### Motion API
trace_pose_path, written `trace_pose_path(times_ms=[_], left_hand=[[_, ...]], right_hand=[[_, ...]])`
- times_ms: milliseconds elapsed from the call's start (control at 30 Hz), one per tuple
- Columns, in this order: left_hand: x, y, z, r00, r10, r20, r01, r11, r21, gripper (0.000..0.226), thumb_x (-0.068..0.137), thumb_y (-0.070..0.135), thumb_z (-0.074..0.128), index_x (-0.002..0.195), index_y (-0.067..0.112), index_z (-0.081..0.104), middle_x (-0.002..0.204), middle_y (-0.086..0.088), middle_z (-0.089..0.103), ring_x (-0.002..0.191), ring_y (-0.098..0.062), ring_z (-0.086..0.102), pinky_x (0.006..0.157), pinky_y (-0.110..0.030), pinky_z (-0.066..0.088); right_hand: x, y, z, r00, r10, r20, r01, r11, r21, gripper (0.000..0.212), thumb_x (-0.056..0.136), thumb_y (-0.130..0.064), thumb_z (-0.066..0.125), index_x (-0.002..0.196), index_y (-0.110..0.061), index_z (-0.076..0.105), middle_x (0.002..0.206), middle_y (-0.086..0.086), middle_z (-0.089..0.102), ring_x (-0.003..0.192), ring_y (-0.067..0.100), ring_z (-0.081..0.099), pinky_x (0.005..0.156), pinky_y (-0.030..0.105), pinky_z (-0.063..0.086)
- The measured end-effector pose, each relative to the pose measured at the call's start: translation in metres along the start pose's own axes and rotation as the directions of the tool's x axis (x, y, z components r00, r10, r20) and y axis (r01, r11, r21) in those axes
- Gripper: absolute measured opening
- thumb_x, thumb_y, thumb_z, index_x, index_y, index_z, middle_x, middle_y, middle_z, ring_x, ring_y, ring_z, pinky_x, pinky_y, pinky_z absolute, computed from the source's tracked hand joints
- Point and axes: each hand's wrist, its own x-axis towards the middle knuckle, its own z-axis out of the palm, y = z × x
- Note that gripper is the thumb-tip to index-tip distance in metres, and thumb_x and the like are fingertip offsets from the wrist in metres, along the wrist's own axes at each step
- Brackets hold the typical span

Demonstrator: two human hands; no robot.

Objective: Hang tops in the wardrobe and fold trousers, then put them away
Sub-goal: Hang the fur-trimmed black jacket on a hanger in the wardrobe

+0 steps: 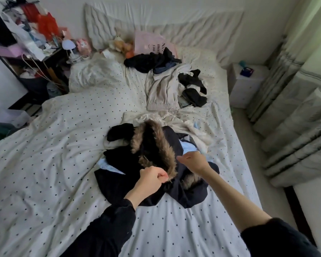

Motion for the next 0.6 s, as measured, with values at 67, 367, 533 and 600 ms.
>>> trace_pose_path(times_ms=[67, 367, 533, 600], left_hand=[[0.001, -0.006, 0.006, 1.000, 0.020, 0.013, -0.020, 1.000, 0.010, 0.018, 0.091, 0.014, 0.055, 0.088, 0.019, 0.072, 0.090, 0.010, 0.068, 0.103, -0.013, 0.056, 0.103, -0.035, 0.036], [0.009, -0.014, 0.000, 0.988, 0.136, -0.071, -0.135, 0.991, 0.019, 0.012, 0.090, 0.014, 0.061, 0.090, 0.014, 0.073, 0.092, 0.007, 0.068, 0.092, -0.016, 0.062, 0.096, -0.038, 0.043], [0.030, -0.003, -0.064, 0.915, 0.228, -0.333, -0.180, 0.969, 0.169, 0.026, 0.091, 0.015, 0.059, 0.116, 0.015, 0.066, 0.113, 0.001, 0.065, 0.104, -0.016, 0.061, 0.095, -0.031, 0.044], [0.039, 0.016, -0.093, 0.858, 0.292, -0.422, -0.198, 0.947, 0.252, 0.034, 0.091, 0.015, 0.060, 0.125, 0.015, 0.060, 0.121, -0.002, 0.060, 0.110, -0.021, 0.056, 0.097, -0.039, 0.042]], right_hand=[[0.008, -0.001, 0.015, 0.995, 0.099, 0.021, -0.100, 0.993, 0.061, 0.058, 0.084, -0.050, 0.060, 0.050, -0.014, 0.030, 0.049, -0.002, 0.032, 0.048, 0.016, 0.032, 0.053, 0.031, 0.025], [0.023, -0.032, 0.032, 0.988, 0.117, -0.098, -0.128, 0.985, -0.119, 0.021, 0.071, -0.004, 0.046, 0.055, -0.018, 0.043, 0.056, -0.002, 0.046, 0.066, 0.023, 0.048, 0.086, 0.039, 0.028], [0.022, -0.055, -0.034, 0.889, -0.297, -0.349, 0.141, 0.902, -0.408, 0.028, 0.075, -0.003, 0.047, 0.061, -0.025, 0.056, 0.063, -0.003, 0.052, 0.087, 0.021, 0.046, 0.091, 0.040, 0.018], [0.018, -0.067, -0.062, 0.789, -0.491, -0.369, 0.242, 0.800, -0.548, 0.026, 0.078, -0.007, 0.051, 0.075, -0.025, 0.069, 0.079, -0.007, 0.065, 0.097, 0.020, 0.046, 0.091, 0.039, 0.013]])
